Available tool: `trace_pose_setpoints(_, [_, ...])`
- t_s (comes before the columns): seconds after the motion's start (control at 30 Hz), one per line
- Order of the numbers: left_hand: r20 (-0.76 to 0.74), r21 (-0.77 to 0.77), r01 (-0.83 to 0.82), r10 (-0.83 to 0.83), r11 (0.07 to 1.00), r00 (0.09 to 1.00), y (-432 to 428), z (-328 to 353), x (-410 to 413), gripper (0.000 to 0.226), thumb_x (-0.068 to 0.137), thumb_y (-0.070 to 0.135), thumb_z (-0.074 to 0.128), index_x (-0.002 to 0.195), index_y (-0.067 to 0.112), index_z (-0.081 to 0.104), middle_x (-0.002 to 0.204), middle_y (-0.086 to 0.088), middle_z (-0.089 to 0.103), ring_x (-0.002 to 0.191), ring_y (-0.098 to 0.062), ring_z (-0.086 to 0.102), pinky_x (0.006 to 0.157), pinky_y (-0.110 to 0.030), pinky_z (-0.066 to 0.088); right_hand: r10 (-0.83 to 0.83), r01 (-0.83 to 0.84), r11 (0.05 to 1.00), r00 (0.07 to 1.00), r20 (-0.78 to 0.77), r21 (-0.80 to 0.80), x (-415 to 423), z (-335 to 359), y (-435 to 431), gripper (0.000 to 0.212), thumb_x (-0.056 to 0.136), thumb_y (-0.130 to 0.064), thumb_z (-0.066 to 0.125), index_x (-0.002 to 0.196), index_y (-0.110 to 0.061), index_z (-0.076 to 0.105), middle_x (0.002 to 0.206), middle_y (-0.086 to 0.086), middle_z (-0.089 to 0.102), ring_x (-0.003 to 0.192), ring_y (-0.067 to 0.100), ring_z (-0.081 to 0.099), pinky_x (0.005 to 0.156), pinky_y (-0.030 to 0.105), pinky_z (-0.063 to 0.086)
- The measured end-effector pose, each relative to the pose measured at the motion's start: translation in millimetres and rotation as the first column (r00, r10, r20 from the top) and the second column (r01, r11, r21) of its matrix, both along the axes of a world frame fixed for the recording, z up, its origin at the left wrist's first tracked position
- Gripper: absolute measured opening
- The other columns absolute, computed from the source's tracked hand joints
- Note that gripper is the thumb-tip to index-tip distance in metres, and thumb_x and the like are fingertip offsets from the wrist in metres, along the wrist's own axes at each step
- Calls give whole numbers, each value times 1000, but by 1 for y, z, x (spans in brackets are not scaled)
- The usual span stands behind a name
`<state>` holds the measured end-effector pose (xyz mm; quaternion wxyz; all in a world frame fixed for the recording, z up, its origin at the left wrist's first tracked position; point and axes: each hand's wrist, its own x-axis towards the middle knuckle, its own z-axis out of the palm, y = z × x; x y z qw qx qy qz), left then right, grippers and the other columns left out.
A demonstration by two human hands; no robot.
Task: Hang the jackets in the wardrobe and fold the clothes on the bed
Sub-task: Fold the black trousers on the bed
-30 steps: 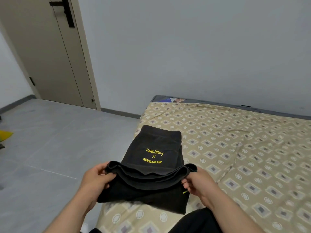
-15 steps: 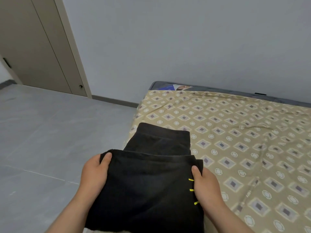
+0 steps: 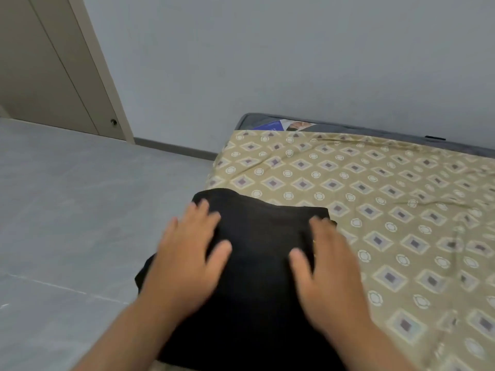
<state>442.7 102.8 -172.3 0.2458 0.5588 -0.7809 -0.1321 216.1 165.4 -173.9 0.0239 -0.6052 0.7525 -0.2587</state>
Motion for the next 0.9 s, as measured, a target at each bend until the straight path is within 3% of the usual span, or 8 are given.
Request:
trace_pose_setpoints(0.1, [292,179,55,-106,982,950,52,-45,-5,76,89,63,15,157,27,16,163,6,2,152,-16,3,121,-42,2,275,-228,911,957,-96,343,15,-40,28,75,89,-69,22,156,-36,16,166,-2,5,153,21,5,121,35,3])
trace_pose_setpoints(0.2, [354,209,-27,-50,978,934,49,-62,-10,81,86,70,4,156,32,-9,160,10,-17,148,-9,-18,121,-38,-11,231,-142,871,963,-136,470,1,-55,19,83,83,-74,6,157,-37,-3,164,-10,-14,151,12,-17,120,35,-10])
trace_pose_setpoints(0.43, [359,311,-94,-25,946,933,65,-53,-4,76,97,62,17,157,23,-6,166,-1,-10,152,-17,-11,120,-37,-10,93,-23,822,991,-94,570,14,-36,38,78,94,-69,14,158,-28,-5,166,-1,-11,153,22,-9,123,44,0])
trace_pose_setpoints(0.57, [313,383,-165,41,909,949,125,-47,11,87,85,64,-9,158,18,6,166,-6,2,153,-23,4,121,-39,4,-156,83,802,985,72,591,22,-17,80,86,93,-66,37,158,-20,5,163,12,17,148,27,21,119,38,23])
trace_pose_setpoints(0.67, [298,403,-265,149,876,943,163,-37,21,99,85,69,-7,150,11,39,158,-15,30,142,-33,38,110,-47,39,-475,123,800,729,494,587,30,14,88,60,88,-27,67,135,-1,42,121,15,61,109,32,60,88,34,50])
trace_pose_setpoints(0.77, [370,475,-317,140,821,918,191,-28,25,89,89,69,11,157,15,-3,165,-7,-9,153,-25,1,122,-39,12,-544,68,817,425,724,573,32,37,103,21,85,-1,66,105,4,64,86,14,70,74,29,67,53,26,48])
trace_pose_setpoints(0.83, [281,515,-342,223,786,934,201,-17,22,79,94,58,34,157,19,7,166,-4,1,152,-22,7,121,-35,14,-543,9,824,298,785,567,43,48,117,18,84,5,66,101,3,63,86,17,72,70,31,70,48,28,52])
trace_pose_setpoints(0.9, [81,524,-391,412,757,907,211,-3,14,59,94,54,42,144,23,40,155,-4,34,141,-21,35,109,-31,31,-530,-69,820,283,800,568,56,54,131,23,80,7,68,103,4,64,89,20,73,71,33,72,51,34,56])
